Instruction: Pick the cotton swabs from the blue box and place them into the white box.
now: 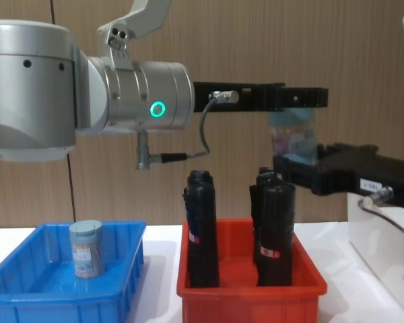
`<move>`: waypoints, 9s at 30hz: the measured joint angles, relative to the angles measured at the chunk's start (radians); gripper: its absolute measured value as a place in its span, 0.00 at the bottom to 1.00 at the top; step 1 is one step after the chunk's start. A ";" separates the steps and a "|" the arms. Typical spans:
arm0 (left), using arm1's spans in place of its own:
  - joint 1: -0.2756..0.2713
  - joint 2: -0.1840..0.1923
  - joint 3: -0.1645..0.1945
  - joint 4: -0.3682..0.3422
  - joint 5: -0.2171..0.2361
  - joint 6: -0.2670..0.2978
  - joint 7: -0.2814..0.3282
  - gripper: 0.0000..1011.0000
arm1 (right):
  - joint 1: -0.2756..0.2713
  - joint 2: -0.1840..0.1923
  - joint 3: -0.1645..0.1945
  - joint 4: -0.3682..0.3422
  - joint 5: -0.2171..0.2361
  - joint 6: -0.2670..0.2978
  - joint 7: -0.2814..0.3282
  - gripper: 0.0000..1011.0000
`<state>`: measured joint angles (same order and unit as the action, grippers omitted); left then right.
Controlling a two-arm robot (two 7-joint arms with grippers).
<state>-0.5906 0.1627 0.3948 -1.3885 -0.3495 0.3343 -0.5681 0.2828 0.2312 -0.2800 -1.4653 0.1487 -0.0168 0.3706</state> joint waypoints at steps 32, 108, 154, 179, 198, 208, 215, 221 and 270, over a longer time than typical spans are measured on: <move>0.000 0.000 0.000 0.000 0.000 0.000 0.000 0.99 | 0.058 0.066 0.116 0.157 0.040 0.003 -0.150 0.63; 0.011 0.007 0.002 -0.007 0.002 -0.008 0.016 0.99 | 0.114 0.095 0.171 0.238 0.038 0.136 -0.186 0.99; 0.350 0.218 0.060 -0.236 0.148 -0.317 0.552 0.99 | -0.290 0.107 0.055 -0.292 0.138 0.052 -0.303 0.99; 0.353 0.219 0.059 -0.238 0.149 -0.321 0.557 0.99 | -0.297 0.106 0.054 -0.302 0.139 0.051 -0.304 0.99; 0.353 0.219 0.059 -0.238 0.149 -0.320 0.557 0.99 | -0.297 0.106 0.054 -0.301 0.139 0.051 -0.304 0.99; 0.353 0.220 0.059 -0.238 0.149 -0.320 0.557 0.99 | -0.298 0.106 0.054 -0.301 0.139 0.051 -0.304 0.99; 0.353 0.220 0.059 -0.238 0.149 -0.320 0.557 0.99 | -0.297 0.106 0.054 -0.301 0.139 0.051 -0.304 0.99; 0.353 0.220 0.059 -0.238 0.149 -0.320 0.557 0.99 | -0.297 0.106 0.054 -0.301 0.139 0.051 -0.303 0.99; 0.353 0.219 0.059 -0.238 0.149 -0.320 0.557 0.99 | 0.161 0.066 0.083 0.352 0.222 0.036 0.337 0.99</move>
<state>-0.2372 0.3821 0.4542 -1.6262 -0.2004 0.0138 -0.0109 0.4443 0.2967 -0.1968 -1.1129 0.3711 0.0188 0.7080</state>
